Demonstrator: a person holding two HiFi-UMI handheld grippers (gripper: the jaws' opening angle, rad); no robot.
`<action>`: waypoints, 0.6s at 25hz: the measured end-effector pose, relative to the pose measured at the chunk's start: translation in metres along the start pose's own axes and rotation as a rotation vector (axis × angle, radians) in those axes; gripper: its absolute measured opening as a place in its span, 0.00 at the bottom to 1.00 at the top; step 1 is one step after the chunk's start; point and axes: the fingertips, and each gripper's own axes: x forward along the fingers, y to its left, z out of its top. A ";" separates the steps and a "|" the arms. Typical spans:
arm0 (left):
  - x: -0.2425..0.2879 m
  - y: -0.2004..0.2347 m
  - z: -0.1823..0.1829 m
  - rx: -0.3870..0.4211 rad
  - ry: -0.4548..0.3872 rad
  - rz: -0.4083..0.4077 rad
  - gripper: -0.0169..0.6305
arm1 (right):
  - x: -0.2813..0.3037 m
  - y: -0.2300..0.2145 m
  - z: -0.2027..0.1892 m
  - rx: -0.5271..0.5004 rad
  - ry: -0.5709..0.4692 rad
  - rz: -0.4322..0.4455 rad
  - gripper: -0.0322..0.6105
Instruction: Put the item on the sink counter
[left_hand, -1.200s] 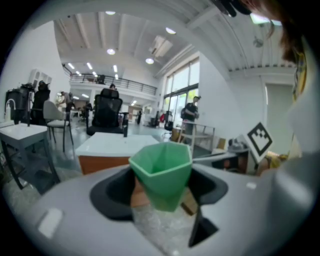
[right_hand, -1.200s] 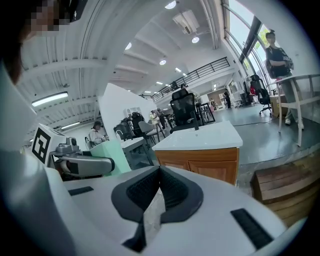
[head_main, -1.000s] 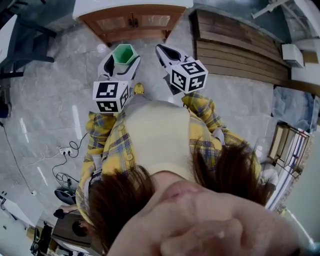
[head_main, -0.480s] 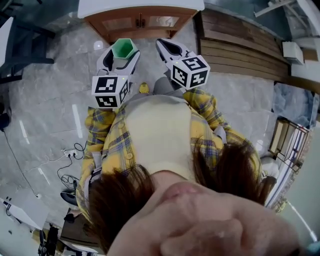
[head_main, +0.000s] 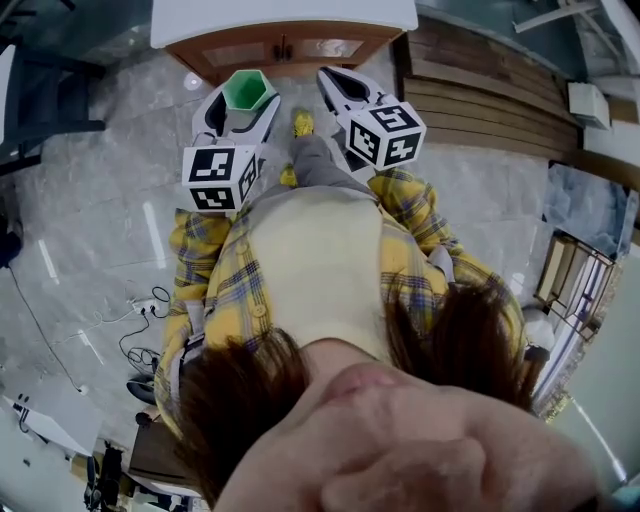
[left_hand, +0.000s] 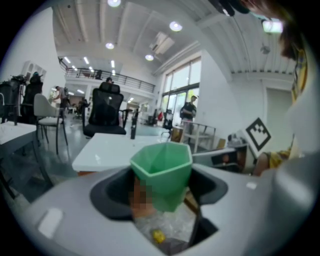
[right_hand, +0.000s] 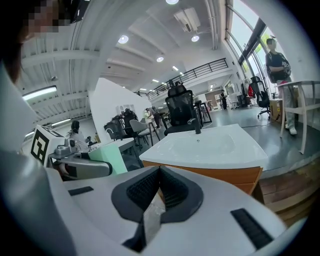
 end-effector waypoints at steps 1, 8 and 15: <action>0.005 0.003 0.002 0.001 0.001 0.005 0.54 | 0.004 -0.005 0.003 -0.005 -0.001 0.000 0.07; 0.038 0.029 0.019 0.001 0.006 0.040 0.54 | 0.045 -0.025 0.027 0.002 -0.001 0.045 0.07; 0.072 0.056 0.043 0.003 0.009 0.079 0.54 | 0.081 -0.049 0.057 -0.015 0.001 0.079 0.07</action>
